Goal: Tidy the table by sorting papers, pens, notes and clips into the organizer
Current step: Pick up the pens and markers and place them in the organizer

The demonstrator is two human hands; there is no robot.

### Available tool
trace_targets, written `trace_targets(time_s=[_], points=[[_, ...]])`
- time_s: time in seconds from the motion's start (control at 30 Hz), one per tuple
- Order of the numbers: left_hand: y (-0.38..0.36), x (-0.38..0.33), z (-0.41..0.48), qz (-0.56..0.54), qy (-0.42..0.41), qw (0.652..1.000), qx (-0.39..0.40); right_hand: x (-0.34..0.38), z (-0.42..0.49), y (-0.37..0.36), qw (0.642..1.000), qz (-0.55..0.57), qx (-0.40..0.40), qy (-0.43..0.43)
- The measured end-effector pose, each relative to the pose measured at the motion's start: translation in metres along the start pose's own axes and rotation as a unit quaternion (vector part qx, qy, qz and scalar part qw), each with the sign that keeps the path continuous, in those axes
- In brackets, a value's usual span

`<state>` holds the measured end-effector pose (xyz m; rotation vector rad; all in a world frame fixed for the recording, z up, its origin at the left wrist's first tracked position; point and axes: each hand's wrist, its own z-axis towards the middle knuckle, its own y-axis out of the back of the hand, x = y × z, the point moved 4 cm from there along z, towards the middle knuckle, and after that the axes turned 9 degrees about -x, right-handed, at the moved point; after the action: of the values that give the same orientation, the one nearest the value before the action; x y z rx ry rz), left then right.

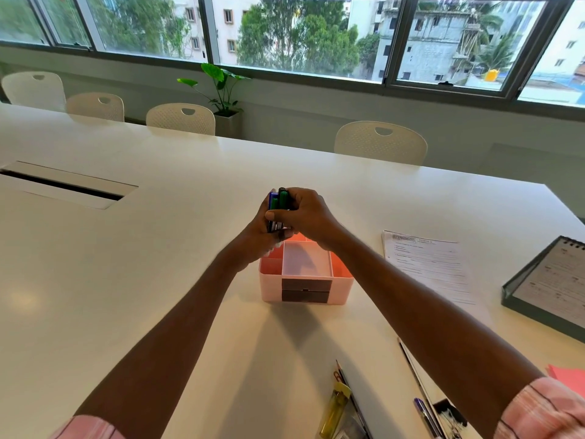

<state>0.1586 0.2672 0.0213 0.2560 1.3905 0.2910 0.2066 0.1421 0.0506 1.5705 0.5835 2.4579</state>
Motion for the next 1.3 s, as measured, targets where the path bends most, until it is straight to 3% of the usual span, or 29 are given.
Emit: trace_targets(time_s=[0.67,0.97,1.3], points=[[0.001,0.026,-0.012,-0.053,0.044,0.997,-0.04,0.002,-0.009,-0.014,0.999,-0.009,0.039,-0.008],[-0.003,0.033,-0.014,-0.083,0.058,0.994,-0.044,-0.005,-0.015,-0.012,0.997,0.041,0.036,-0.063],[-0.005,0.054,-0.013,-0.007,0.055,0.996,-0.073,-0.021,-0.024,-0.013,0.993,0.027,0.071,-0.086]])
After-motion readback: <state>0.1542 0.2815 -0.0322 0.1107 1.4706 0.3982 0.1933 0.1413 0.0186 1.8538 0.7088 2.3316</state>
